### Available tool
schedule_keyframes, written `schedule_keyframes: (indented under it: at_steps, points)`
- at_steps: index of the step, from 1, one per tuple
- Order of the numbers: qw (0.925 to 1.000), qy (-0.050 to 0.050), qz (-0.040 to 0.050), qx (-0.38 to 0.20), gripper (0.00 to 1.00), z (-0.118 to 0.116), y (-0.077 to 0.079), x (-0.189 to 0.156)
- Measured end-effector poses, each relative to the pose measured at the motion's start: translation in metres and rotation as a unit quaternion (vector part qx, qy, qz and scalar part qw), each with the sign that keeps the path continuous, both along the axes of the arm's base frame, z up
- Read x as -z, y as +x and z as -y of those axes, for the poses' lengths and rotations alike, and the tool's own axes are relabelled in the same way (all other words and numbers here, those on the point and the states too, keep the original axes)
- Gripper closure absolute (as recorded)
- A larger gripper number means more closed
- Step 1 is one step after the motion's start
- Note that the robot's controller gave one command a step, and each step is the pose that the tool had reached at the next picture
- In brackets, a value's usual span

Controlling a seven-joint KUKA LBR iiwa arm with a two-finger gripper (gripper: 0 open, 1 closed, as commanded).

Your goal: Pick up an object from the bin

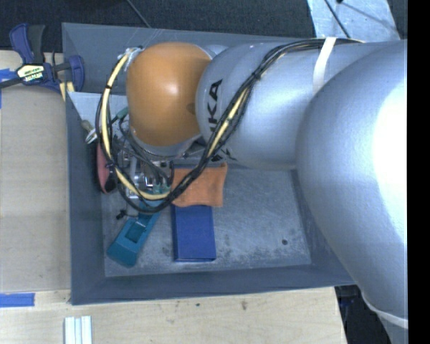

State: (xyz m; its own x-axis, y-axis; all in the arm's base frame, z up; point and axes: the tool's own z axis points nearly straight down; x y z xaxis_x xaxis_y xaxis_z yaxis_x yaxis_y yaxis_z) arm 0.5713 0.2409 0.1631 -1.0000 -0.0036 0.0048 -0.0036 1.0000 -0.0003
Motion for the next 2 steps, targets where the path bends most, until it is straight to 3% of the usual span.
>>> schedule_keyframes:
  at_steps: [1, 2]
  points:
    - [1.0000, 0.001, 0.0035, 0.002, 0.00, 0.001, 0.002, -0.005]
    - [1.0000, 0.001, 0.0043, -0.006, 0.00, 0.042, 0.019, 0.025]
